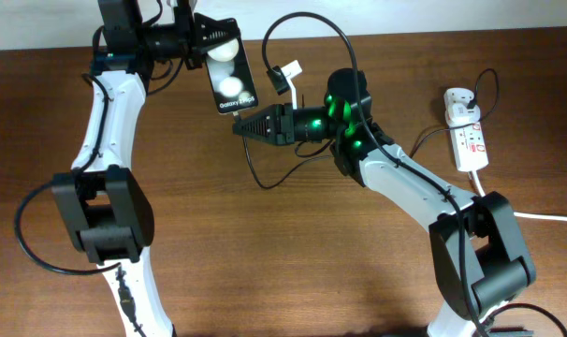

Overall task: Plug charger to phone and switch on socket
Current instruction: 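Lift the cable plug with the right gripper toward the phone's bottom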

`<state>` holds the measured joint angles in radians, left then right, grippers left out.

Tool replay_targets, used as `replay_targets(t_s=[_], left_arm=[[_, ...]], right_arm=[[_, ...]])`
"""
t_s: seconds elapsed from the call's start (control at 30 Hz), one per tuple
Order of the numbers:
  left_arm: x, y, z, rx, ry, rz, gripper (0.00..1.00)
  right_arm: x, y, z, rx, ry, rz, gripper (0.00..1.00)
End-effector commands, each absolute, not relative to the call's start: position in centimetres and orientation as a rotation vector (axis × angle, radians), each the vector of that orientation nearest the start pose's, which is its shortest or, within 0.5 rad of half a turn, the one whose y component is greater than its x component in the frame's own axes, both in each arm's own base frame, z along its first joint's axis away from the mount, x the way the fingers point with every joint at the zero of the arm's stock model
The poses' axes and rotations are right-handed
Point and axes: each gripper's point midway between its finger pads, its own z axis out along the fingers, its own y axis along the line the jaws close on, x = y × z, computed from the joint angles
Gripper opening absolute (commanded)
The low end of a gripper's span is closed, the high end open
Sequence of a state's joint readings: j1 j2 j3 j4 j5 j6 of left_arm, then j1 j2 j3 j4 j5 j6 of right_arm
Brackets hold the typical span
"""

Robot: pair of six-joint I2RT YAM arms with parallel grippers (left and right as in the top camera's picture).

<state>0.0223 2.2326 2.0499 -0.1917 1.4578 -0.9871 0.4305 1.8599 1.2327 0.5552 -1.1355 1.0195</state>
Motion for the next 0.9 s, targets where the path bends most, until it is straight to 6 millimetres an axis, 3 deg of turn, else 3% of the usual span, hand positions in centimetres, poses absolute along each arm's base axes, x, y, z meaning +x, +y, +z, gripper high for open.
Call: replay_targets(t_s=[0.0,0.07,0.23,0.37,0.47,0.6,0.87], left_arm=[[52.1,-14.6,33.1,0.112,2.069,-1.976,0.0],[52.6,-13.1,34.2,0.103,2.038,-1.962,0.0],[52.3,-13.1,35.3,0.239,1.975,-1.911,0.0],[52.3,-13.3,35.3,0.346,1.918,-1.839,0.0],[52.8,-13.2,35.1,0.327,1.912,-1.817,0.0],[53.3,-13.2,32.3,0.244,1.971,-1.781,0.0],[52.6,-13.6,32.5,0.291,1.966,-1.815,0.0]], right_arm=[[37.4,33.8,27.6,-0.458,1.937,1.884,0.04],[37.4,33.8,27.6,-0.481,1.921,1.866,0.04],[37.0,33.9,28.3,-0.654,1.786,1.786,0.04],[37.5,34.5,24.6,-0.72,1.798,1.789,0.04],[37.9,34.8,22.7,-0.735,1.796,1.799,0.04],[38.0,34.8,23.3,-0.763,1.742,1.783,0.04],[38.1,34.8,23.4,-0.757,1.739,1.777,0.04]])
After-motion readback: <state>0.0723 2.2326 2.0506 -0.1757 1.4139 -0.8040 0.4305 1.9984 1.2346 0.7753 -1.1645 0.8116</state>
